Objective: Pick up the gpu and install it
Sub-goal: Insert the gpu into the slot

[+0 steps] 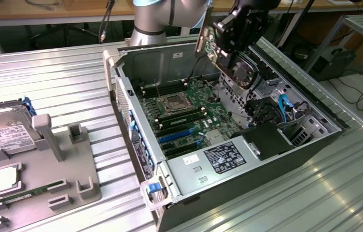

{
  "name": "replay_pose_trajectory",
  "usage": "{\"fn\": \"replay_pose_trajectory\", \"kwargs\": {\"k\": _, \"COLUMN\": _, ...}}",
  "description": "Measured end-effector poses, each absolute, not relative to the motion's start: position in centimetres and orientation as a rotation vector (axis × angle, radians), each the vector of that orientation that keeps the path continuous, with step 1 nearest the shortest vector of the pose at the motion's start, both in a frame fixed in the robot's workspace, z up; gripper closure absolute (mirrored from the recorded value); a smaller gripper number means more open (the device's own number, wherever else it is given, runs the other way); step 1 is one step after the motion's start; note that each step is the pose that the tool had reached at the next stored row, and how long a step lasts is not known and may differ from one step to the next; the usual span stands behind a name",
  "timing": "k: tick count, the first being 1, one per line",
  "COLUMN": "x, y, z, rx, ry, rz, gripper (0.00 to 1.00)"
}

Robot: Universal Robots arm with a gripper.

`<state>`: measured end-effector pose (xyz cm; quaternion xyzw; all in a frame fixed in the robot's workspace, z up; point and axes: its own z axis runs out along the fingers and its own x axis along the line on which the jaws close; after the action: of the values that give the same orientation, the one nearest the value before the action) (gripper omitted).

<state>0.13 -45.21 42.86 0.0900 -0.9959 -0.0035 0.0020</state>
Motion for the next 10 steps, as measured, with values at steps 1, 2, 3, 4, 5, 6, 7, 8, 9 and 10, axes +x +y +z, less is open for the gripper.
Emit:
{"fn": "replay_pose_trajectory", "kwargs": {"k": 1, "x": 0.12, "y": -45.21, "z": 42.86, "rx": 0.301, "ry": -3.123, "rz": -0.011, "gripper": 0.73}}
{"fn": "replay_pose_trajectory", "kwargs": {"k": 2, "x": 0.13, "y": -45.21, "z": 42.86, "rx": 0.32, "ry": -3.121, "rz": -0.011, "gripper": 0.73}}
{"fn": "replay_pose_trajectory", "kwargs": {"k": 3, "x": 0.12, "y": -45.21, "z": 42.86, "rx": 0.345, "ry": -3.118, "rz": -0.011, "gripper": 0.73}}
{"fn": "replay_pose_trajectory", "kwargs": {"k": 4, "x": 0.13, "y": -45.21, "z": 42.86, "rx": 0.364, "ry": -3.116, "rz": -0.011, "gripper": 0.73}}
{"fn": "replay_pose_trajectory", "kwargs": {"k": 5, "x": 0.13, "y": -45.21, "z": 42.86, "rx": 0.391, "ry": -3.113, "rz": -0.011, "gripper": 0.73}}
{"fn": "replay_pose_trajectory", "kwargs": {"k": 6, "x": 0.13, "y": -45.21, "z": 42.86, "rx": 0.416, "ry": -3.11, "rz": -0.011, "gripper": 0.73}}
{"fn": "replay_pose_trajectory", "kwargs": {"k": 7, "x": 0.13, "y": -45.21, "z": 42.86, "rx": 0.436, "ry": -3.107, "rz": -0.011, "gripper": 0.73}}
{"fn": "replay_pose_trajectory", "kwargs": {"k": 8, "x": 0.12, "y": -45.21, "z": 42.86, "rx": 0.485, "ry": -3.099, "rz": -0.011, "gripper": 0.73}}
{"fn": "replay_pose_trajectory", "kwargs": {"k": 9, "x": 0.12, "y": -45.21, "z": 42.86, "rx": 0.521, "ry": -3.093, "rz": -0.011, "gripper": 0.73}}
{"fn": "replay_pose_trajectory", "kwargs": {"k": 10, "x": 0.12, "y": -45.21, "z": 42.86, "rx": 0.561, "ry": -3.086, "rz": -0.01, "gripper": 0.73}}
